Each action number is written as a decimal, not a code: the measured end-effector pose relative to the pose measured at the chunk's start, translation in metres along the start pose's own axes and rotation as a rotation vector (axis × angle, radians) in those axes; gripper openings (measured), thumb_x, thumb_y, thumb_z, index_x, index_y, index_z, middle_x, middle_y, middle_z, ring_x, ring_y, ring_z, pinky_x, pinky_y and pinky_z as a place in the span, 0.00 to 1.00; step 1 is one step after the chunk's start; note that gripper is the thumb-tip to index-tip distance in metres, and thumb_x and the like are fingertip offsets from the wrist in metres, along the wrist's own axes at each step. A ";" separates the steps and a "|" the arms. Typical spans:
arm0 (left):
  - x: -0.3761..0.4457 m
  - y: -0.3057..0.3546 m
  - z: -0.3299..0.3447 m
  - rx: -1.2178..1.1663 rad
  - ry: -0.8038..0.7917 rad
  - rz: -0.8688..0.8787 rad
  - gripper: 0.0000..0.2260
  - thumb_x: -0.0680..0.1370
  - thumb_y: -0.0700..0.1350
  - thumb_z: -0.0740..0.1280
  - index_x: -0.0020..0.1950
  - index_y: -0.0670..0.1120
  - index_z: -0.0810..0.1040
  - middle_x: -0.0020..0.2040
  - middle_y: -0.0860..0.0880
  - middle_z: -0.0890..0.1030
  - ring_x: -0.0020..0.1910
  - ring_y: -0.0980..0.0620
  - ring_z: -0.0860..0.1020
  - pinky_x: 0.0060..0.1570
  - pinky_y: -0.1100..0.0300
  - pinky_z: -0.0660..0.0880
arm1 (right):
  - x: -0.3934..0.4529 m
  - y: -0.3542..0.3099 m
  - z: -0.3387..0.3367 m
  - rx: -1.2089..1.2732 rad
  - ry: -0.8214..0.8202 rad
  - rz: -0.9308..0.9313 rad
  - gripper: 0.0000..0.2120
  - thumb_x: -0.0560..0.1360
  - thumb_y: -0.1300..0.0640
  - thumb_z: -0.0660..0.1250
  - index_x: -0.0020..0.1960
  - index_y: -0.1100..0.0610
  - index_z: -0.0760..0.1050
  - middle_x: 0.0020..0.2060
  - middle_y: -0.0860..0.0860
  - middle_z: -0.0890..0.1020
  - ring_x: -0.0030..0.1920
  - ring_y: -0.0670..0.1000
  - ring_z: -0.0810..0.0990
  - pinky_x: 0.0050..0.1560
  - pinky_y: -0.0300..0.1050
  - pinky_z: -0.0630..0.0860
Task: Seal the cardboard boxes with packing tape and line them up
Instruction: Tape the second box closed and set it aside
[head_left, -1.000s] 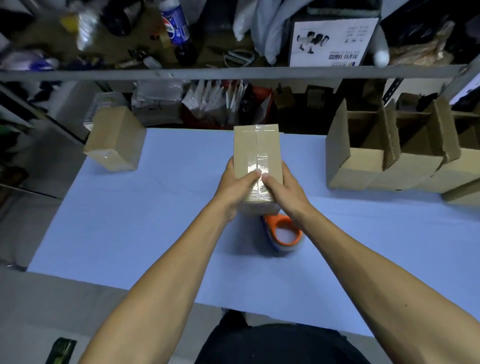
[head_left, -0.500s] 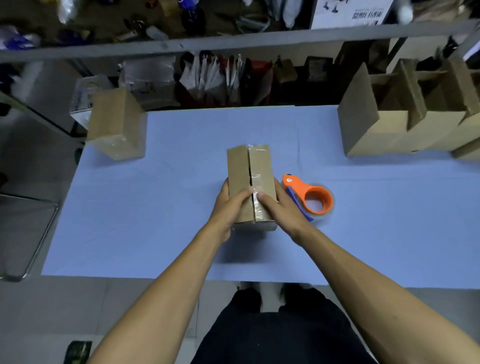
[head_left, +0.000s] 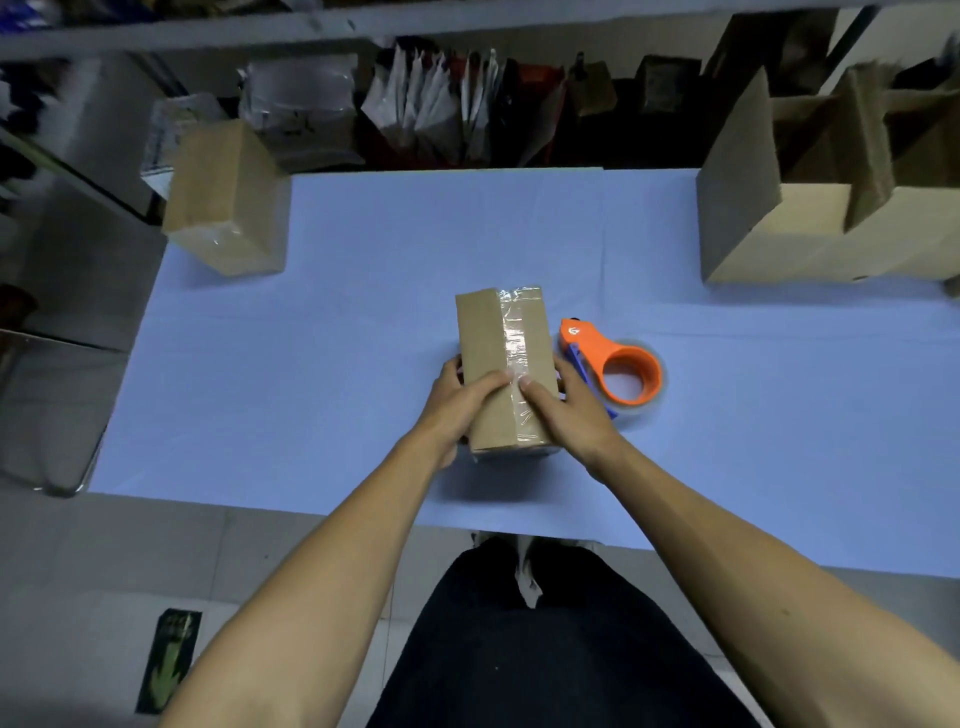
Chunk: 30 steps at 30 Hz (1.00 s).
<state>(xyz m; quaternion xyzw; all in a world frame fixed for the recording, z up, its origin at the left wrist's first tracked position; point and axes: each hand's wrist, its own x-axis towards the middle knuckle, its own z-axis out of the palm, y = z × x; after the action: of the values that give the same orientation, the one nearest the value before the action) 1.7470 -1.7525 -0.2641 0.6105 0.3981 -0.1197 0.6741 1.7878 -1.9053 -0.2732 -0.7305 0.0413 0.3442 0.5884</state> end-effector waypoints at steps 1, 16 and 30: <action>0.003 0.001 0.003 -0.013 0.017 0.003 0.31 0.64 0.58 0.76 0.65 0.53 0.73 0.56 0.54 0.84 0.46 0.55 0.85 0.39 0.58 0.81 | 0.000 0.001 -0.002 -0.016 -0.002 -0.012 0.26 0.78 0.48 0.68 0.73 0.48 0.67 0.62 0.47 0.79 0.58 0.46 0.80 0.62 0.47 0.77; 0.019 -0.006 0.002 0.265 0.039 0.334 0.43 0.72 0.58 0.72 0.79 0.65 0.48 0.74 0.60 0.69 0.69 0.58 0.72 0.71 0.49 0.69 | 0.040 0.007 -0.044 -0.765 0.357 -0.043 0.21 0.73 0.60 0.65 0.65 0.62 0.68 0.41 0.59 0.77 0.42 0.62 0.77 0.39 0.52 0.71; 0.029 -0.001 -0.005 0.358 0.012 0.411 0.40 0.76 0.51 0.73 0.81 0.57 0.53 0.80 0.51 0.59 0.78 0.51 0.60 0.74 0.46 0.62 | 0.034 -0.020 -0.054 -0.714 0.436 -0.183 0.29 0.72 0.62 0.58 0.73 0.52 0.66 0.46 0.55 0.80 0.42 0.58 0.75 0.39 0.48 0.71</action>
<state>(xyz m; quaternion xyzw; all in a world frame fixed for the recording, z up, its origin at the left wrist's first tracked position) 1.7634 -1.7387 -0.2846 0.7887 0.2422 -0.0450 0.5632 1.8475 -1.9353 -0.2714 -0.9447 -0.0221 0.1206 0.3041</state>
